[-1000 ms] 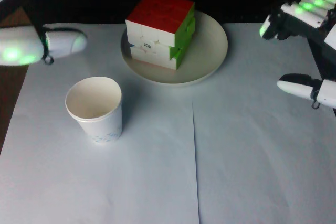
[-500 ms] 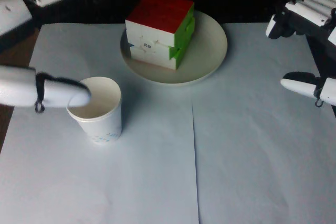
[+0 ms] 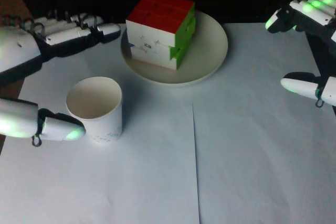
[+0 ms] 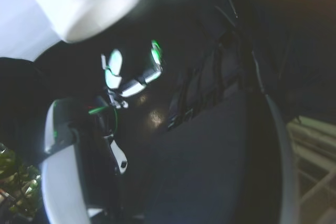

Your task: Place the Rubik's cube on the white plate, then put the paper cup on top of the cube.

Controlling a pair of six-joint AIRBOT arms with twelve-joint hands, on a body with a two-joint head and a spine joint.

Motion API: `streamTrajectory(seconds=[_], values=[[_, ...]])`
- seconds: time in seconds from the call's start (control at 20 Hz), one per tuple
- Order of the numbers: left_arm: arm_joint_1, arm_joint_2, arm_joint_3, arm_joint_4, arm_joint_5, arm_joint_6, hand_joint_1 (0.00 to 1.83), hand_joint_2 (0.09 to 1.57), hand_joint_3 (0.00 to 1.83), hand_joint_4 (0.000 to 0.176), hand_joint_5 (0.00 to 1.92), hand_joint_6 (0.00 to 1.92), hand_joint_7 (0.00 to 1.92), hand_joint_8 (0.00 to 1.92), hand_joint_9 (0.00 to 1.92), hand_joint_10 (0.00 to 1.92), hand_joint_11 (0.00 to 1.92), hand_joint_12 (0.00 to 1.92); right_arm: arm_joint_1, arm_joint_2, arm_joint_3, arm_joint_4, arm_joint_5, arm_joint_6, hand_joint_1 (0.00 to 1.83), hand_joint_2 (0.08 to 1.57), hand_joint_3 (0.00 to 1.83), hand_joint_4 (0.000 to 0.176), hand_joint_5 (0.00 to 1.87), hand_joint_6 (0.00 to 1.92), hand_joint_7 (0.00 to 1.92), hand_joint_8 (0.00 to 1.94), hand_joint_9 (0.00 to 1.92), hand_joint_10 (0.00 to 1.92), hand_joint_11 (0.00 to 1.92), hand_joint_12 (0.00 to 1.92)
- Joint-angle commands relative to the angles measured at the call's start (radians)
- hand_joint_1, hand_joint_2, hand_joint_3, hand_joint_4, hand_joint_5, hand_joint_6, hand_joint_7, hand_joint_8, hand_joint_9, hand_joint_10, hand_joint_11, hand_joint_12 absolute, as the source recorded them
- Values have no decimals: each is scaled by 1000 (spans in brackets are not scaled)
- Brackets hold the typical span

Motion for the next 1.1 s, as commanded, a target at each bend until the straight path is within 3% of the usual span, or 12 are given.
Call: streamTrajectory(seconds=[0.0,0.2,0.25,0.3,0.45,0.55,0.65,0.7,0.8,0.9,1.0,1.05], values=[[-4,-13,4,-22,-87,-3,685,1000,8,110,0,0,0,0,0,0,0,0,3,1,1,9,122,-1,826,1202,3,0,6,1096,130,1024,77,1362,0,1732],[-3,-48,21,-19,-47,9,655,1038,14,45,0,0,0,0,0,0,55,28,3,1,1,11,122,-1,840,1203,0,0,2,1130,122,1096,46,1372,0,1757],[-3,-58,26,-19,-42,10,659,1053,15,52,0,0,0,0,0,0,26,23,2,1,1,11,122,-1,859,1191,0,0,14,1141,147,1097,87,1364,0,1747],[-3,-65,30,-19,-36,13,689,1044,0,98,0,0,0,0,0,0,8,370,1,1,1,11,122,-1,803,1201,0,0,1,1123,129,1122,101,1382,0,1743],[-3,-83,42,-19,-11,14,864,1041,1,70,38,6,108,11,167,49,0,1160,0,1,1,11,122,-1,824,1199,0,0,10,1128,123,1142,87,1401,0,1789],[-3,-90,46,-19,-3,14,943,1083,3,93,92,10,137,7,176,51,0,1149,-1,1,1,12,122,-1,817,1192,0,0,5,1131,124,1172,103,1432,0,1780],[-3,-91,47,-19,1,14,1043,1073,0,81,219,20,242,24,238,106,0,1421,-1,1,1,12,122,-1,800,1205,4,0,3,1133,127,1184,122,1453,0,1762],[-3,-91,47,-19,0,14,1029,1139,0,74,283,4,333,17,43,802,0,1569,-1,1,1,12,122,-1,830,1198,0,0,12,1139,135,1146,99,1391,0,1752],[-3,-91,47,-19,-6,15,1081,1156,3,69,394,35,418,74,0,1193,0,1706,-2,-1,1,12,122,-1,823,1201,1,0,21,1085,121,1136,85,1420,0,1744],[-4,-90,46,-19,-14,17,1141,1172,1,93,288,508,90,1052,7,1497,0,1815,-3,-1,1,12,122,-1,797,1210,3,0,23,1057,120,1116,81,1453,0,1769],[-4,-88,40,-18,-17,29,1124,1215,8,85,134,1034,2,1429,15,1702,13,1920,-4,-1,1,12,122,-1,843,1206,0,0,19,1093,134,1211,69,1443,0,1750],[-4,-87,38,-18,-18,35,1119,1227,7,73,150,995,9,1432,20,1704,18,1921,-4,-1,1,12,122,-1,835,1203,0,0,19,1093,126,1181,66,1410,0,1754]])
